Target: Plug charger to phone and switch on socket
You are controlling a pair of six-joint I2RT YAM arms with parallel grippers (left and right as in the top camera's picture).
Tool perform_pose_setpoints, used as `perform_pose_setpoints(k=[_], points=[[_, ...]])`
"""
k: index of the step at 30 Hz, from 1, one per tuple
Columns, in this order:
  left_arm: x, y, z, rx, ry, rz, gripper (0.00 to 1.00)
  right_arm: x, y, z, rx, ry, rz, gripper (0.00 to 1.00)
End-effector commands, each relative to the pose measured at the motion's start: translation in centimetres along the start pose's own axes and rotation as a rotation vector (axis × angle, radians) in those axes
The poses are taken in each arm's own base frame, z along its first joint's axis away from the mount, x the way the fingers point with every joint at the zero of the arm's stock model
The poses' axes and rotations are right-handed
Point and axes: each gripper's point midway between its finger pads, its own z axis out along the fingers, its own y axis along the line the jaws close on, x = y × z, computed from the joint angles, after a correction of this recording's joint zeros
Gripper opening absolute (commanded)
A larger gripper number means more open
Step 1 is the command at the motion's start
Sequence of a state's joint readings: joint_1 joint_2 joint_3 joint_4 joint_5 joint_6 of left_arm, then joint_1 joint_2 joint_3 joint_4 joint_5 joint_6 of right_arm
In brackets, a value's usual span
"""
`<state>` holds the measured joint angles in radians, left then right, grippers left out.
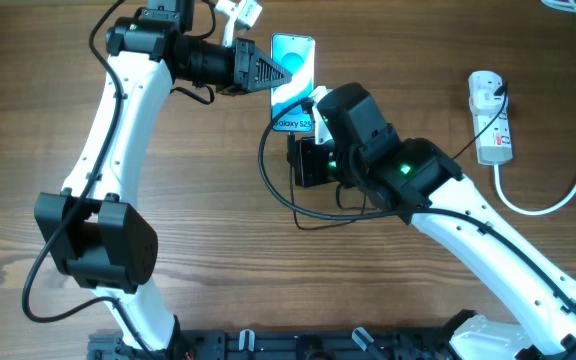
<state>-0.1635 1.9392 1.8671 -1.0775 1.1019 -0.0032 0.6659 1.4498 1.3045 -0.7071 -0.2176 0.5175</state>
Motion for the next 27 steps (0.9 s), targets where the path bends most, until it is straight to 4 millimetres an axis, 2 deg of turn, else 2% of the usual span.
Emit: perform_pose_setpoints(k=[1, 6, 15, 19, 21, 23, 25, 27], points=[[0.1, -1.4, -0.2, 0.044, 0.002, 0.033, 0.04, -1.7, 0.0, -0.2, -0.004, -0.054, 0.008, 0.04], [0.2, -1.4, -0.2, 0.043, 0.003, 0.032, 0.04, -2.3, -0.9, -0.4, 0.009, -0.068, 0.017, 0.04], [0.4, -1.4, -0.2, 0.043, 0.009, 0.019, 0.04, -3.7, -0.2, -0.6, -0.013, -0.129, -0.067, 0.04], [0.4, -1.4, -0.2, 0.043, 0.011, 0.014, 0.04, -4.1, -0.7, -0.6, 0.017, -0.148, -0.073, 0.05], [0.4, -1.4, -0.2, 0.043, 0.011, 0.014, 0.04, -4.0, -0.7, -0.6, 0.017, -0.145, -0.072, 0.14], [0.4, -1.4, -0.2, 0.043, 0.011, 0.014, 0.04, -3.8, -0.8, -0.6, 0.020, -0.134, -0.070, 0.31], [0.4, -1.4, -0.2, 0.041, 0.011, 0.014, 0.04, -3.1, -0.6, -0.5, 0.001, -0.103, -0.068, 0.39], [0.4, -0.5, -0.2, -0.012, 0.008, 0.008, 0.04, -2.0, -0.8, -0.4, 0.003, -0.053, -0.058, 0.50]])
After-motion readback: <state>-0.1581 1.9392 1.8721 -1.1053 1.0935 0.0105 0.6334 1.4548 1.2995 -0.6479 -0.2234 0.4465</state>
